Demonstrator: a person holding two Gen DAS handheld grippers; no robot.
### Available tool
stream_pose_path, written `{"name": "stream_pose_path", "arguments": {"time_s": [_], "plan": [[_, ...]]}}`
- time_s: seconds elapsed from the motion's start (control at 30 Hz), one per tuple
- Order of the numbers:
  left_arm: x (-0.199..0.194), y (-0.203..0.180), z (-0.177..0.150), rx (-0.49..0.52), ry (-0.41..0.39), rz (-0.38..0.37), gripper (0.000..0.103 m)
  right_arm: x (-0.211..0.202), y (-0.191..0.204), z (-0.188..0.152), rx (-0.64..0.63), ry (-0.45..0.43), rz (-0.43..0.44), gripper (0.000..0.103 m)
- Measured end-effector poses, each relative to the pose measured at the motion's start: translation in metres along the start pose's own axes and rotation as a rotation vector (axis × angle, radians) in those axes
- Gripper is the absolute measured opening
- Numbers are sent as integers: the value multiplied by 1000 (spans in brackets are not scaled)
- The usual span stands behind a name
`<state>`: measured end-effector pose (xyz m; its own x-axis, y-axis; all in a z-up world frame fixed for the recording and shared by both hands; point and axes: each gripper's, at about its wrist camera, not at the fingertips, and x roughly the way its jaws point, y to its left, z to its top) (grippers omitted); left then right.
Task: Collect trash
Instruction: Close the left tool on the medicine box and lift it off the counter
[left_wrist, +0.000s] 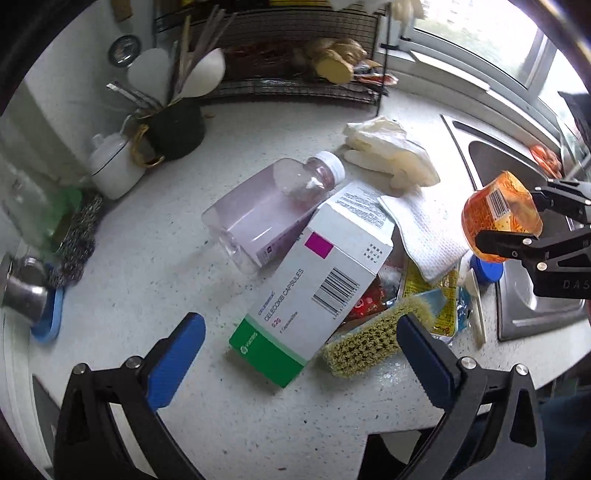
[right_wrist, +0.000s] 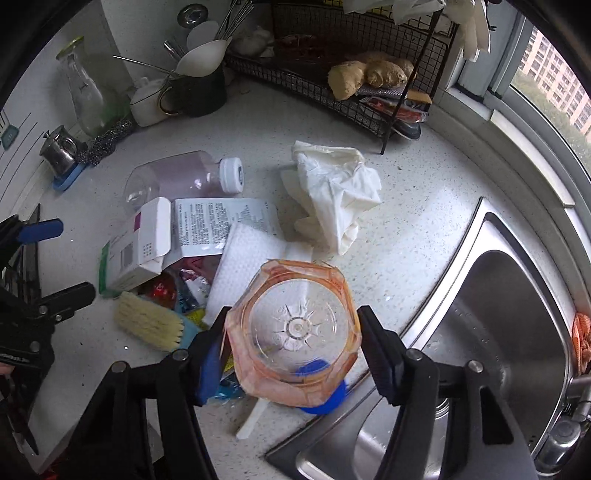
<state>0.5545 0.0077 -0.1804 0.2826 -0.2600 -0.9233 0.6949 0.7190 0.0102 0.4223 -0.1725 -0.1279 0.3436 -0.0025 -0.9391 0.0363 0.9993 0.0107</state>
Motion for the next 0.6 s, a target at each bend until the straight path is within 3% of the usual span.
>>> {"name": "stream_pose_path", "arguments": {"time_s": [0.13, 0.3, 0.47, 0.53, 0.6], "plan": [[16, 4, 6, 104, -10, -24, 103, 2, 8, -10, 38, 15, -23, 63], [40, 6, 10, 166, 8, -140, 103, 3, 13, -18, 82, 29, -40, 63], [57, 7, 15, 152, 29, -182, 102, 4, 14, -25, 133, 37, -55, 63], [60, 6, 15, 162, 47, -210, 93, 0, 15, -28, 142, 34, -59, 63], [62, 3, 13, 181, 58, -199, 72, -2, 15, -30, 148, 27, -58, 63]]}}
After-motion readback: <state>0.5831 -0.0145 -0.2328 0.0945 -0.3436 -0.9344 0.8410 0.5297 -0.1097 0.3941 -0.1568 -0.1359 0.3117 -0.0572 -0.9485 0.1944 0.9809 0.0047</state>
